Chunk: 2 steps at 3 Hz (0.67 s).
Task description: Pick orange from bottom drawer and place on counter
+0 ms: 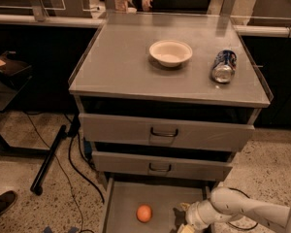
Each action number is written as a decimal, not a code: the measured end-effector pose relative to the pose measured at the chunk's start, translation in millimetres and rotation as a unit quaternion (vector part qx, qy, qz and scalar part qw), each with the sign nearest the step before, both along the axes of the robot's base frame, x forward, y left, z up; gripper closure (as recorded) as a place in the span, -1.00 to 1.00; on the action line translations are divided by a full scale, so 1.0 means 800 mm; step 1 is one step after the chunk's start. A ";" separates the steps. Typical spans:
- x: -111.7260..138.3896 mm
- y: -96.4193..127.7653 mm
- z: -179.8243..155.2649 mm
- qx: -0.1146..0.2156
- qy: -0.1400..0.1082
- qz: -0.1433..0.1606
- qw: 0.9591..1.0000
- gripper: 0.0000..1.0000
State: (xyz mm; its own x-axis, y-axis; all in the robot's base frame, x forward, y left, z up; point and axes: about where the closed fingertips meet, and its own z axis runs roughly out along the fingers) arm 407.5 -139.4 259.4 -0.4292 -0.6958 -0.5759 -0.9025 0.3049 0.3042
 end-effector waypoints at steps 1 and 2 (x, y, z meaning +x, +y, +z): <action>0.035 0.035 -0.077 0.034 -0.030 -0.015 0.999 -1.00; 0.035 0.037 -0.079 0.035 -0.031 -0.016 0.999 -1.00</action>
Offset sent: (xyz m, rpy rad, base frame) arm 0.0481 0.0405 -0.0840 0.0961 -0.1005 -0.0338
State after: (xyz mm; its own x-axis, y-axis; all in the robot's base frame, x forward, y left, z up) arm 435.4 -110.2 196.4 -0.4127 -0.6395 -0.6486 -0.9104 0.3132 0.2704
